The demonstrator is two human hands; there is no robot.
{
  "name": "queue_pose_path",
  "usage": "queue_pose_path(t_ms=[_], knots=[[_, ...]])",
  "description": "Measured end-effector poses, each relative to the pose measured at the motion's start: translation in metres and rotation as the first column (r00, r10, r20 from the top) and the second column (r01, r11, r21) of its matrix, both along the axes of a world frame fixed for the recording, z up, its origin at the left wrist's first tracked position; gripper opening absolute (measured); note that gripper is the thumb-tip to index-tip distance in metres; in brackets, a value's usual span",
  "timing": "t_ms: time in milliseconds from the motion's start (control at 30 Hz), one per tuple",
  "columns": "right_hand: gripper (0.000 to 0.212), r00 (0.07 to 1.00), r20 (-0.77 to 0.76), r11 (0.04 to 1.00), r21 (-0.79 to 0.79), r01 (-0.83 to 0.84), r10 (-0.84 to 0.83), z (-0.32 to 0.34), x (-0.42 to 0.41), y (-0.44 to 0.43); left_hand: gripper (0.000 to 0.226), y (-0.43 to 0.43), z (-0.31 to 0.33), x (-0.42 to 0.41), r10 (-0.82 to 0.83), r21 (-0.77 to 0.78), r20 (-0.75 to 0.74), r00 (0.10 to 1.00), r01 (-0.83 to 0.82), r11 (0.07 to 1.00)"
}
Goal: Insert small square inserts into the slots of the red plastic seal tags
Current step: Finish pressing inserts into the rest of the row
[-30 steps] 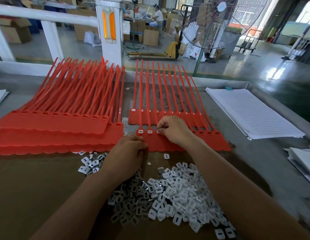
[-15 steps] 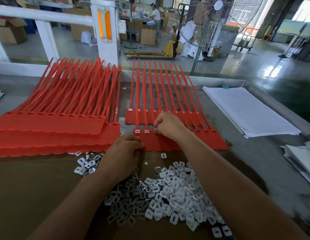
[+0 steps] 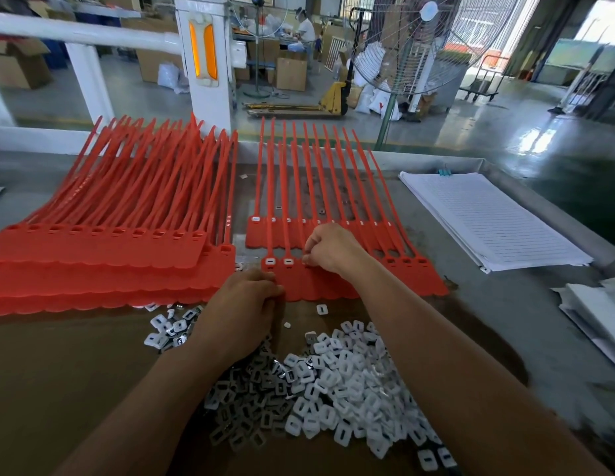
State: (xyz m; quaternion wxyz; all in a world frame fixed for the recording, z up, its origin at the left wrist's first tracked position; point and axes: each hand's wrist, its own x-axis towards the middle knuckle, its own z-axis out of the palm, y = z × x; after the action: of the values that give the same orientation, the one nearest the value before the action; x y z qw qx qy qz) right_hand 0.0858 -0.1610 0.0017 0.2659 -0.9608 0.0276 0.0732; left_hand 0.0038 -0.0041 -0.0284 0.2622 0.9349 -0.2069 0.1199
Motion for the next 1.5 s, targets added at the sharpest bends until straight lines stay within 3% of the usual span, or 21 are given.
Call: queue_pose_path(t_ms=[33,200,467,800,1267,1500], knots=[[0.002,1.000,0.016,1.000,0.005,-0.007,0.007,0.000,-0.002,0.000,0.031,0.000,0.000,0.000,0.001,0.001,-0.005,1.000,-0.001,1.000],[0.022,0.993,0.108,0.997,0.059,-0.056,0.049,-0.006,-0.009,-0.006,0.031,0.000,-0.001,0.001,0.006,0.000,-0.023,1.000,-0.006,1.000],[0.010,0.987,0.122,0.946,0.293,-0.140,0.108,0.011,-0.034,-0.027,0.030,0.000,0.000,0.001,-0.002,0.002,-0.009,1.000,0.002,1.000],[0.011,0.961,0.033,0.957,0.082,-0.277,0.276,0.026,-0.092,-0.068,0.032,-0.001,-0.002,0.002,0.028,-0.001,-0.049,0.998,-0.028,1.000],[0.016,0.974,-0.088,0.968,-0.120,-0.219,0.209,0.017,-0.106,-0.076,0.033,0.000,-0.003,0.003,0.039,0.012,-0.084,0.996,-0.038,0.999],[0.017,0.954,-0.103,0.937,-0.186,-0.296,0.281,0.017,-0.111,-0.073,0.033,0.000,-0.002,0.003,0.041,0.002,-0.085,0.995,-0.041,0.999]])
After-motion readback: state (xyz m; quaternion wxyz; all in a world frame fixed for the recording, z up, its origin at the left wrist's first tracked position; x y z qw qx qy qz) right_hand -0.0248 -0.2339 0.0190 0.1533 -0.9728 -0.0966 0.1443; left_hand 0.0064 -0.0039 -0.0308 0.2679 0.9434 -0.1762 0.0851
